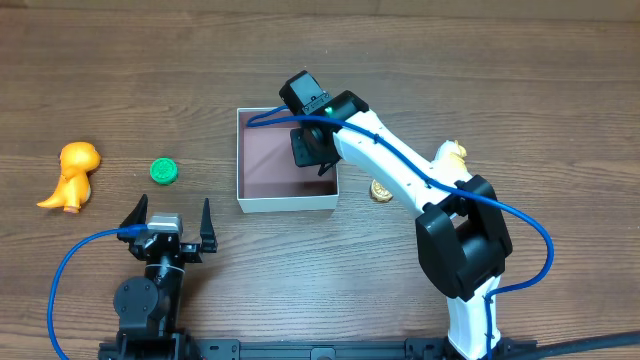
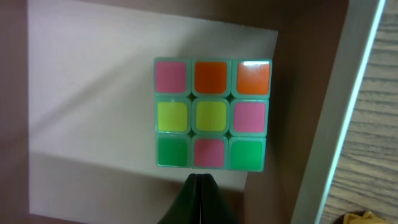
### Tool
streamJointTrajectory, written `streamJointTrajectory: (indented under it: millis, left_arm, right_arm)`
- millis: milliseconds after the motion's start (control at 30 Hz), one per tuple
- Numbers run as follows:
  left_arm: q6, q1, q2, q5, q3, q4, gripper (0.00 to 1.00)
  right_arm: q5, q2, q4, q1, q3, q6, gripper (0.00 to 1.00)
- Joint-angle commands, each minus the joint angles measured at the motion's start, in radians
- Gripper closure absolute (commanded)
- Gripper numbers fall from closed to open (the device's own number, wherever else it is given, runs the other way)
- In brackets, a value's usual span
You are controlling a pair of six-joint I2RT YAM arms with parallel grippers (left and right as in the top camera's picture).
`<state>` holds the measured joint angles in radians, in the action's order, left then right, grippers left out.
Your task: Pack container
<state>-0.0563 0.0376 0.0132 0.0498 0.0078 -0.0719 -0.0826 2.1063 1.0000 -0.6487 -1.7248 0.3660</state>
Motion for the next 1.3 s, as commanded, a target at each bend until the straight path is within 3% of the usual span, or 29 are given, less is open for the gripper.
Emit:
streamJointTrajectory:
  millis: [0,1267]
  left_arm:
    - [-0.015,0.008,-0.002,0.017,-0.003,0.000,0.00]
    - [-0.015,0.008,-0.002,0.017,-0.003,0.000,0.00]
  right_arm:
    - [-0.005,0.039,0.003,-0.002,0.005,0.005,0.96]
    - [-0.090,0.045,-0.068,0.001,0.005,0.030,0.96]
